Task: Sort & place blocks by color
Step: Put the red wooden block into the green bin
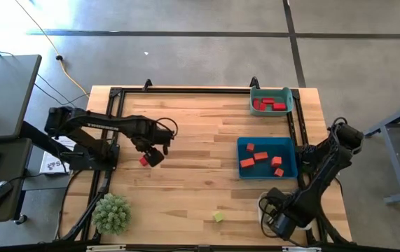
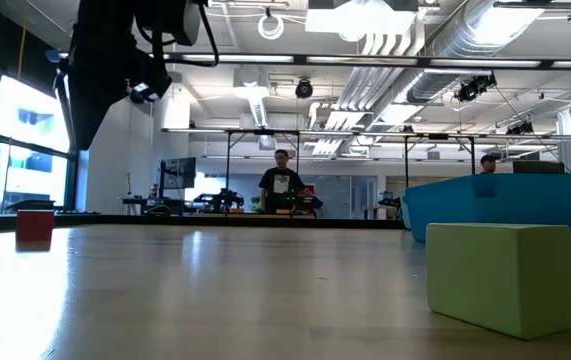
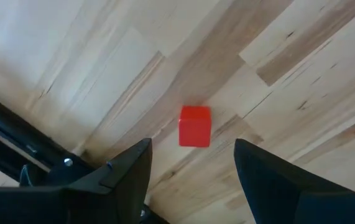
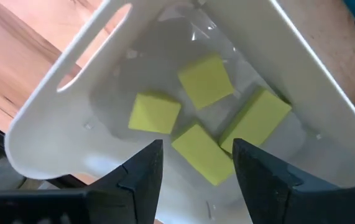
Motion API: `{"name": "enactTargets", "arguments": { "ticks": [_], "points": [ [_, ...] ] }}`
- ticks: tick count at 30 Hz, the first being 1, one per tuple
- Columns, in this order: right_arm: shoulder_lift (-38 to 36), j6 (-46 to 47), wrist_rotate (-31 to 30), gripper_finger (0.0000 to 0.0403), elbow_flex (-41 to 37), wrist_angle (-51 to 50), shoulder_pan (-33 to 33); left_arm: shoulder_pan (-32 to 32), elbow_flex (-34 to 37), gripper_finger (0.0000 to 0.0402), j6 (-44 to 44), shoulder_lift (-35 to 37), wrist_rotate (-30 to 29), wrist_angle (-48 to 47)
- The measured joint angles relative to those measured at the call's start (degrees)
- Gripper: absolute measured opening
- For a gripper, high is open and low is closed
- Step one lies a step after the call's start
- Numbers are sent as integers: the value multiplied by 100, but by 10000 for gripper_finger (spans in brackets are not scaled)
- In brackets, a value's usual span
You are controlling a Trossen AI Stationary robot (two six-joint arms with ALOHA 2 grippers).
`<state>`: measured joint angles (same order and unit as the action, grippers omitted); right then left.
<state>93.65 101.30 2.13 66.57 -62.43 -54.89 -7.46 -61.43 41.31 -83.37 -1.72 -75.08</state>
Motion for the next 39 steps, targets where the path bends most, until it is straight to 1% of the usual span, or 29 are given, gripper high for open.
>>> {"name": "enactTargets", "arguments": {
  "ticks": [2, 4, 6, 9, 14, 20, 25, 30, 39],
  "points": [
    [0, -39, -3, 181, 0, 5, 27, 27, 11, 216, -30, -23, -6, 28],
    [0, -42, -1, 181, 0, 2, 53, 72, 148, 216, -35, -83, 0, 276],
    [0, -42, 0, 181, 0, 4, 54, 100, 349, 216, -28, -62, 62, 464],
    [0, -42, 12, 181, 0, 8, 54, 131, 754, 216, 36, -73, 305, 781],
    [0, -42, 50, 181, 0, 10, 54, 155, 1201, 216, 198, -19, 304, 932],
    [0, -42, 50, 181, 0, -1, 54, 162, 1309, 216, 200, 2, 326, 990],
    [0, -13, 49, 181, 0, -5, 54, 162, 1309, 216, 146, 2, 456, 1257],
    [0, 39, 52, 181, 0, -10, 110, 162, 1349, 216, 174, -78, 466, 1258],
    [0, 24, 74, 181, 0, -22, 258, 162, 1866, 216, 207, -74, 604, 1643]
  ]
}}
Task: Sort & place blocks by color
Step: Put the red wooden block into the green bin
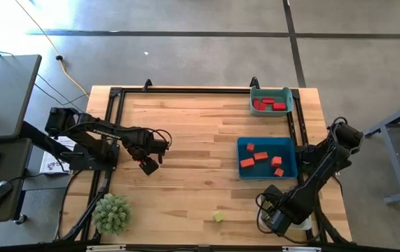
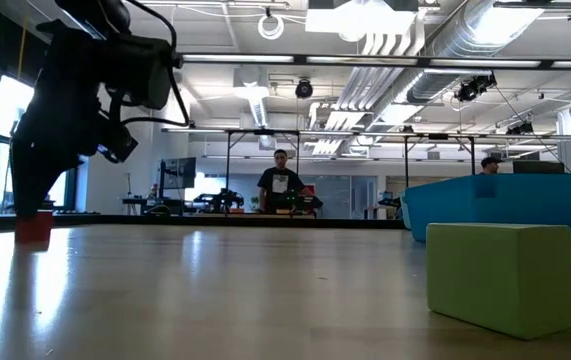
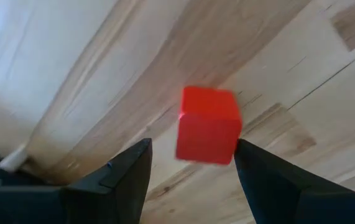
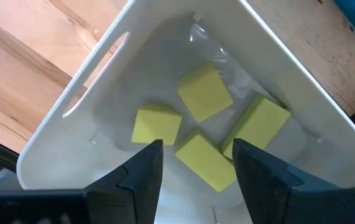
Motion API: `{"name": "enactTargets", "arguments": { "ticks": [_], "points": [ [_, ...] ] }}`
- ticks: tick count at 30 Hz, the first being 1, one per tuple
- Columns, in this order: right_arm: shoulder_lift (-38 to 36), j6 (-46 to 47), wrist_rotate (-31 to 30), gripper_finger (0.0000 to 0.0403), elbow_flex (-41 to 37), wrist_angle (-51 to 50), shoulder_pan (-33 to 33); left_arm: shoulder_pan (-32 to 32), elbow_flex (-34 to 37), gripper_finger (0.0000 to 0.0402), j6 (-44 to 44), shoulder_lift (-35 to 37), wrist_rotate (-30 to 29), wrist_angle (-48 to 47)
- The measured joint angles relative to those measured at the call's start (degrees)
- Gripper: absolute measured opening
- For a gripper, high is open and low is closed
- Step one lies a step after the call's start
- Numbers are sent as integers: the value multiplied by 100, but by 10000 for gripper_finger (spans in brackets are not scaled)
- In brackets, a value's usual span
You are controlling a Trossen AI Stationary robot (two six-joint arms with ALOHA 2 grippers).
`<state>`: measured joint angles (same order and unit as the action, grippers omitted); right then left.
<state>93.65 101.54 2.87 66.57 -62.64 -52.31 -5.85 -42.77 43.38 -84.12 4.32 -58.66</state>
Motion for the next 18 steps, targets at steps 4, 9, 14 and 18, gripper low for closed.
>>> {"name": "enactTargets", "arguments": {
  "ticks": [4, 9, 14, 18],
  "points": [
    [0, -2, 4, 181, 0, -7, 42, 0, 70, 216, 43, 0, 0, 322],
    [0, -2, 43, 181, 0, -36, 110, 0, 75, 198, 11, 0, -31, 320],
    [0, -2, 64, 181, 0, -46, 186, 0, 75, 145, -259, 0, -46, 315],
    [0, -8, 163, 181, 0, -41, 271, 0, 68, 97, -490, 14, -44, 312]
  ]
}}
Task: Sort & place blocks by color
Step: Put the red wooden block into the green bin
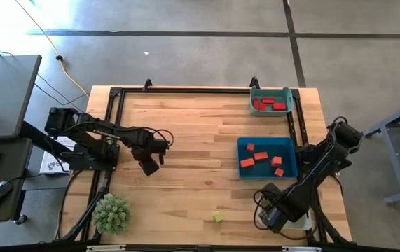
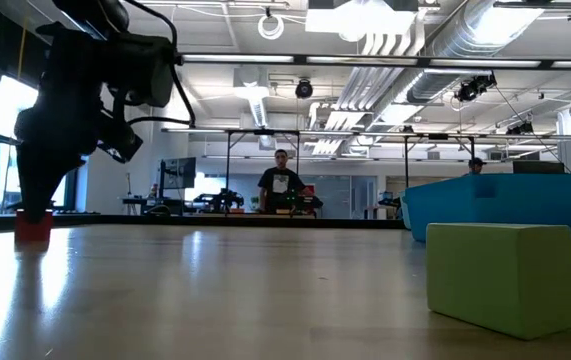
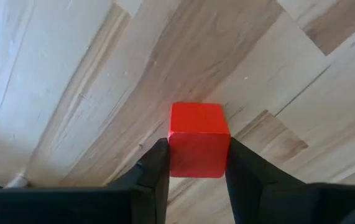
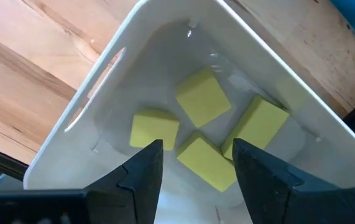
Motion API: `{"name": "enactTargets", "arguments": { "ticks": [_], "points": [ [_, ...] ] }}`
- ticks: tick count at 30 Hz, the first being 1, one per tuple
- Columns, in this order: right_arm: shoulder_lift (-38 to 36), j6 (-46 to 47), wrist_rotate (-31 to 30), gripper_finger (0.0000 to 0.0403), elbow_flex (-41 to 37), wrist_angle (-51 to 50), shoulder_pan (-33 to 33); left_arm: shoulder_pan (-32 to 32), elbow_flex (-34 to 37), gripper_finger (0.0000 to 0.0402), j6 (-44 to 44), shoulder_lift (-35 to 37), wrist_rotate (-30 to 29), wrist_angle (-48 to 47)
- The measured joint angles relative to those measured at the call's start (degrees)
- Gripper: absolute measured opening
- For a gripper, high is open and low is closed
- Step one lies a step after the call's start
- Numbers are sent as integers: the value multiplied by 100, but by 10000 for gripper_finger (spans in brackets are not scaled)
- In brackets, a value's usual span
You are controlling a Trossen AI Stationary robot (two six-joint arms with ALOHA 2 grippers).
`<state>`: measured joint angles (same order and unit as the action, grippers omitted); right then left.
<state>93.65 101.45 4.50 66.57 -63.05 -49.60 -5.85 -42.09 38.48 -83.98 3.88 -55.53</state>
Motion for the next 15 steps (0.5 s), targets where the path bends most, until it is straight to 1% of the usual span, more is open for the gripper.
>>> {"name": "enactTargets", "arguments": {
  "ticks": [4, 7, 11, 15],
  "points": [
    [0, -330, -85, 181, 94, 151, 86, 0, 4, 92, -357, 37, 228, 139],
    [0, -581, -375, 181, 264, 160, 159, -3, 5, 92, -581, 79, 676, 487],
    [0, -951, -1030, 181, 616, 164, 261, -53, 7, 93, -754, 209, 1407, 914],
    [0, -1573, -1910, 181, 1004, 175, 409, -140, 4, 95, -765, 402, 1994, 1394]
  ]
}}
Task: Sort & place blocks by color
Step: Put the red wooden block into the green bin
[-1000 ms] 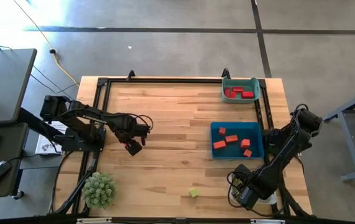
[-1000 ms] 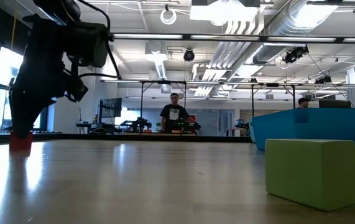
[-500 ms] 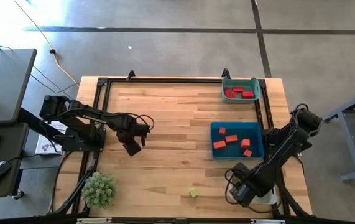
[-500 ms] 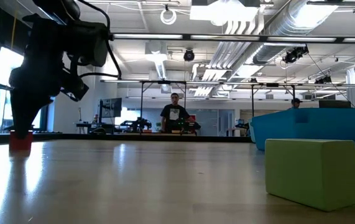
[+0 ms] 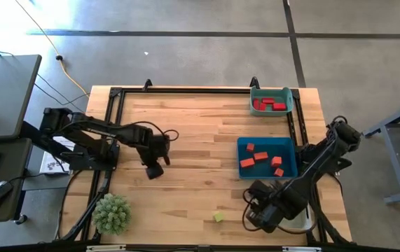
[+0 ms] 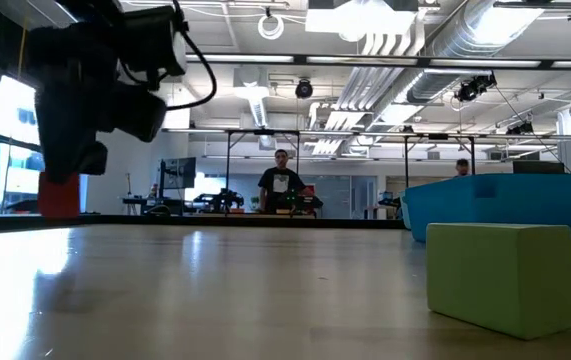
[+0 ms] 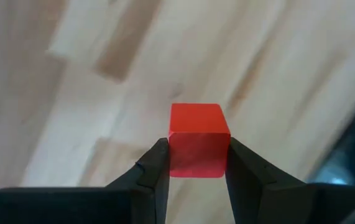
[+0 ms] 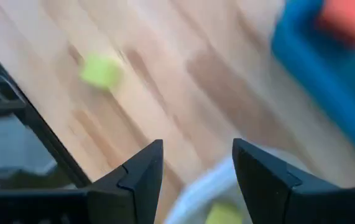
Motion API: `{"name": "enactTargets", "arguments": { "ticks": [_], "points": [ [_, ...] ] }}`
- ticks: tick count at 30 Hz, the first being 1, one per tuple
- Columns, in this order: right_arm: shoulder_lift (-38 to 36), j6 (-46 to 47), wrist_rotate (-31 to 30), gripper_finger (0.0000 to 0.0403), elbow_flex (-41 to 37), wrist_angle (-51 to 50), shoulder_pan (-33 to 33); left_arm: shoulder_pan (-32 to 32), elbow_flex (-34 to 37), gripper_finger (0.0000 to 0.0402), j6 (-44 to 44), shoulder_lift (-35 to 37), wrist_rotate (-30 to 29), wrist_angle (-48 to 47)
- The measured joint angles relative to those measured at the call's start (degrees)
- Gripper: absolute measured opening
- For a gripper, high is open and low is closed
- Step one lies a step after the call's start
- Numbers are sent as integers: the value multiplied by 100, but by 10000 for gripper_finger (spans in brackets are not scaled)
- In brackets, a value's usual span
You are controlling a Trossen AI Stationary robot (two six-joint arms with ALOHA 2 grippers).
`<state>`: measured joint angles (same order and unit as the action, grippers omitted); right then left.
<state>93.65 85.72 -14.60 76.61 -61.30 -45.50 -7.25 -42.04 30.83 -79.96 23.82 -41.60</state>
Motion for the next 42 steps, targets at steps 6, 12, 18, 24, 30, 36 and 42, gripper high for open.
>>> {"name": "enactTargets", "arguments": {
  "ticks": [6, 12, 18, 24, 30, 36, 42],
  "points": [
    [0, -1405, -1379, 181, 385, 29, 352, -229, 0, 95, 64, 297, 771, 947],
    [0, -2779, -1729, 181, 484, 159, 933, -497, -2, 95, 406, 439, 1237, 2220],
    [0, -4320, -1760, 181, 484, 578, 1518, -838, -2, 95, 1074, 454, 1840, 3884],
    [-84, -5996, -1782, 181, 484, 1202, 2050, -1207, -2, 95, 1867, 454, 2195, 5544],
    [-347, -7552, -1787, 181, 484, 2053, 2639, -1605, -2, 95, 2314, 454, 2209, 6564],
    [-533, -8926, -1600, 181, 484, 2876, 3195, -1977, -2, 95, 2562, 454, 2095, 6976],
    [-570, -9686, -1176, 181, 483, 3331, 3677, -2223, -2, 95, 2754, 454, 2053, 7210]
  ]
}}
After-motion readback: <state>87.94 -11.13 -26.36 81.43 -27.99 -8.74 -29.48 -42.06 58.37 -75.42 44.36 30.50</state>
